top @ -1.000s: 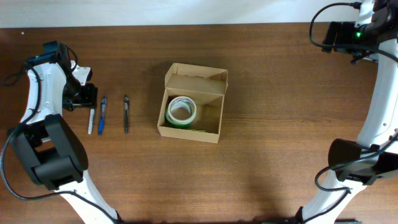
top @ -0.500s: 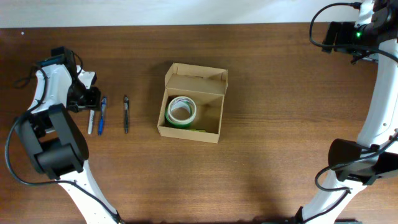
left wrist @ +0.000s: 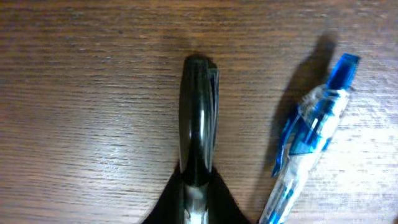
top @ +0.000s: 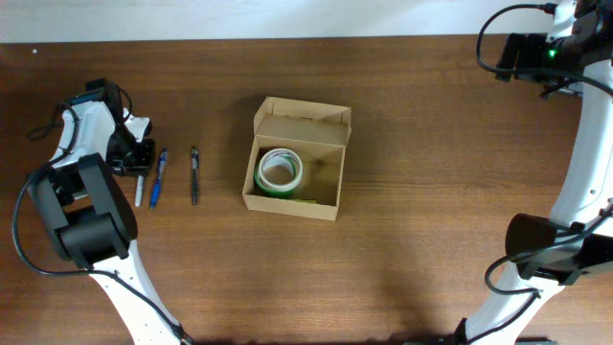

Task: Pack container
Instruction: 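Move the left gripper to the black marker and grasp it, then carry the black marker into the box and open the left gripper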

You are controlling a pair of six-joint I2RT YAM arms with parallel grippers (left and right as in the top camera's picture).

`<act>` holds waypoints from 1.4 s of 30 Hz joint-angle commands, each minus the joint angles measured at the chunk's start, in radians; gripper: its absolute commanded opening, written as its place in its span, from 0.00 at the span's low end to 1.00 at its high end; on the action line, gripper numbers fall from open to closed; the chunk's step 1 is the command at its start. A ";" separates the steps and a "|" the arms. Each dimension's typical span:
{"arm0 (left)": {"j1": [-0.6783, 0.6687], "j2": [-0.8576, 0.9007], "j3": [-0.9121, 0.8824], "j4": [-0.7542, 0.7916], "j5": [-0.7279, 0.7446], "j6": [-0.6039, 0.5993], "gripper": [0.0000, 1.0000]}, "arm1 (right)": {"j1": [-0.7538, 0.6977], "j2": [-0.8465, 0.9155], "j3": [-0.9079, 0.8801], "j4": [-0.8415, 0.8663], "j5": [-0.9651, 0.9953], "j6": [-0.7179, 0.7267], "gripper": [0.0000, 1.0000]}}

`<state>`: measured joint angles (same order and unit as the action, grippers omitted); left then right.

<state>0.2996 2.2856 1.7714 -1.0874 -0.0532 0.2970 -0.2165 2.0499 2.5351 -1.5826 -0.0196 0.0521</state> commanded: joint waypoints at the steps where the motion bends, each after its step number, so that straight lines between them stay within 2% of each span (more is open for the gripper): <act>1: 0.006 0.044 0.008 -0.004 0.013 -0.020 0.02 | -0.006 0.005 -0.002 0.000 -0.006 0.006 0.99; 6: -0.003 0.042 0.091 -0.113 0.061 -0.023 0.01 | -0.006 0.005 -0.002 0.000 -0.006 0.006 0.99; 11: -0.034 0.042 0.356 -0.320 0.131 -0.018 0.02 | -0.006 0.005 -0.002 0.000 -0.006 0.006 0.99; 15: -0.101 0.042 0.674 -0.480 0.181 0.091 0.02 | -0.006 0.005 -0.002 0.000 -0.006 0.006 0.99; 18: -0.179 0.042 0.883 -0.556 0.290 0.230 0.02 | -0.006 0.005 -0.002 0.000 -0.006 0.006 0.99; 23: -0.357 0.042 1.077 -0.599 0.331 0.389 0.01 | -0.006 0.005 -0.002 0.000 -0.006 0.006 0.99; 27: -0.515 0.042 1.091 -0.600 0.293 0.461 0.02 | -0.006 0.005 -0.002 0.000 -0.006 0.006 0.99; 35: -0.732 0.034 0.958 -0.600 0.221 0.460 0.02 | -0.006 0.005 -0.002 0.000 -0.006 0.006 0.99; 39: -0.773 -0.032 0.765 -0.567 0.197 0.460 0.02 | -0.006 0.005 -0.002 0.000 -0.006 0.006 0.99; 42: -0.774 -0.132 0.553 -0.475 0.161 0.461 0.02 | -0.006 0.005 -0.002 0.000 -0.006 0.006 0.99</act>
<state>-0.4828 2.2837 2.4718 -1.6112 0.1596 0.7376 -0.2165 2.0499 2.5351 -1.5826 -0.0196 0.0521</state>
